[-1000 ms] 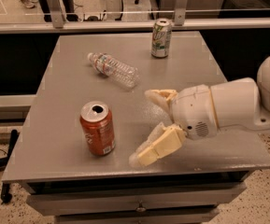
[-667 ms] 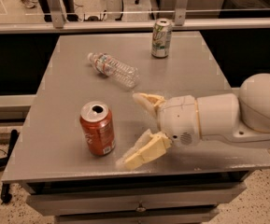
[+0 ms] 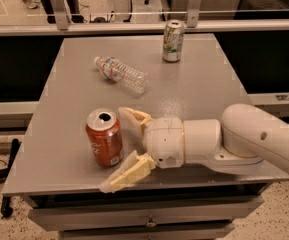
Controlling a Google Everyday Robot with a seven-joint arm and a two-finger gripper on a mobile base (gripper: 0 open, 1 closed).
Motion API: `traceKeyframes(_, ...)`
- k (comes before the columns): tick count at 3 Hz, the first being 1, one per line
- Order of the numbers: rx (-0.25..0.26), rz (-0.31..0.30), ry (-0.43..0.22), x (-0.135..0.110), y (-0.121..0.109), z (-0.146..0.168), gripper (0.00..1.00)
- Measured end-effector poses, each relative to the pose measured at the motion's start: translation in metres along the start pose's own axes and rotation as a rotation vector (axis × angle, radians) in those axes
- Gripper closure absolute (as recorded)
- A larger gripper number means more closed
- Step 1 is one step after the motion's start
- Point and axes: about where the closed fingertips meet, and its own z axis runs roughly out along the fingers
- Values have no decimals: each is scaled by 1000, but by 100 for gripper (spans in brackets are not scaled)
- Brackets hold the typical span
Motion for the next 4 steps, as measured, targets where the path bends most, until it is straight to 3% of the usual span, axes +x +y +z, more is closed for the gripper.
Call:
traceKeyframes(2,-7,-25,-58,12,9,24,0)
traceKeyframes(4,8,-28,-61,17,10,27,41)
